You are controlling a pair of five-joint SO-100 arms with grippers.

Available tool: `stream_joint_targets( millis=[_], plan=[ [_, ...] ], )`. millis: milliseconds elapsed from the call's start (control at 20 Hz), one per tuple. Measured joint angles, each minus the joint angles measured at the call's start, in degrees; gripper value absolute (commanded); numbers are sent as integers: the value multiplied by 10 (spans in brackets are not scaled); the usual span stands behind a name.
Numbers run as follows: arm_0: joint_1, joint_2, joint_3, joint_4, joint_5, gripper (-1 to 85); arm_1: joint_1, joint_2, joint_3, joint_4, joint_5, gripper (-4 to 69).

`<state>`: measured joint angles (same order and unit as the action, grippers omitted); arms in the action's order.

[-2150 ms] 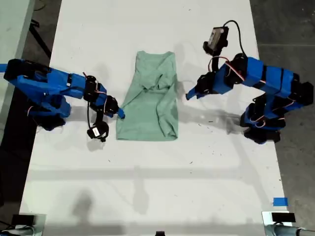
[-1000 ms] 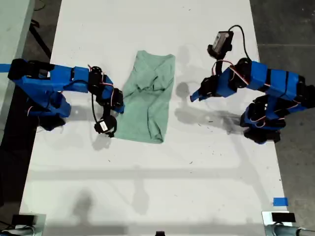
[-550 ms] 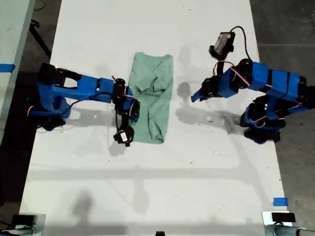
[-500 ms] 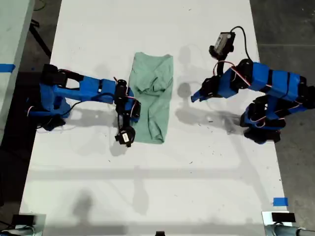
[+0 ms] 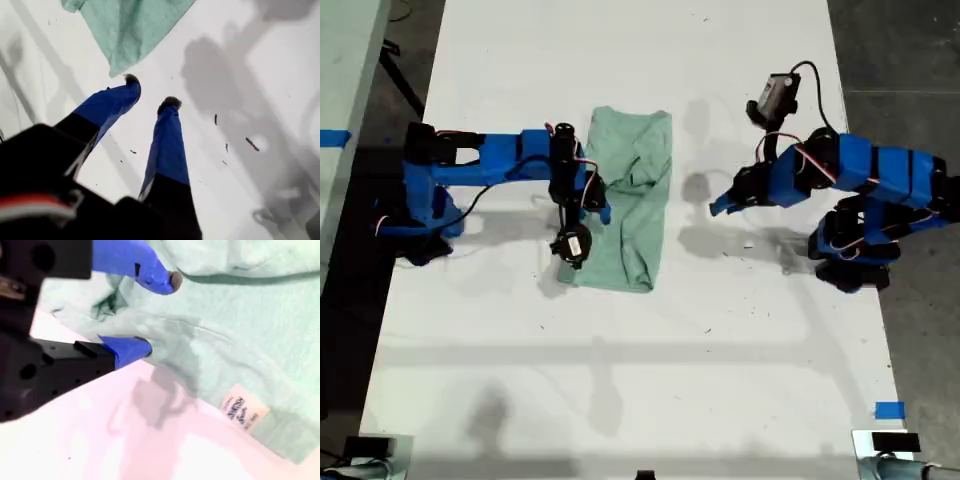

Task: Fold t-shirt

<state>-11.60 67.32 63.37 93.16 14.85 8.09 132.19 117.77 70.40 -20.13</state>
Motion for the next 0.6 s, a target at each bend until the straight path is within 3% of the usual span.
stream_joint_targets(
  millis=[150, 250, 600],
  plan=[
    [13, 116, 58, 30, 14, 217, -39, -11, 0, -42, 0, 116],
    [50, 189, 131, 26, 14, 218, -70, -61, 0, -77, 5, 158],
    [156, 265, 274, -41, -40, 219, -141, -394, -229, -105, 21, 267]
  ],
)
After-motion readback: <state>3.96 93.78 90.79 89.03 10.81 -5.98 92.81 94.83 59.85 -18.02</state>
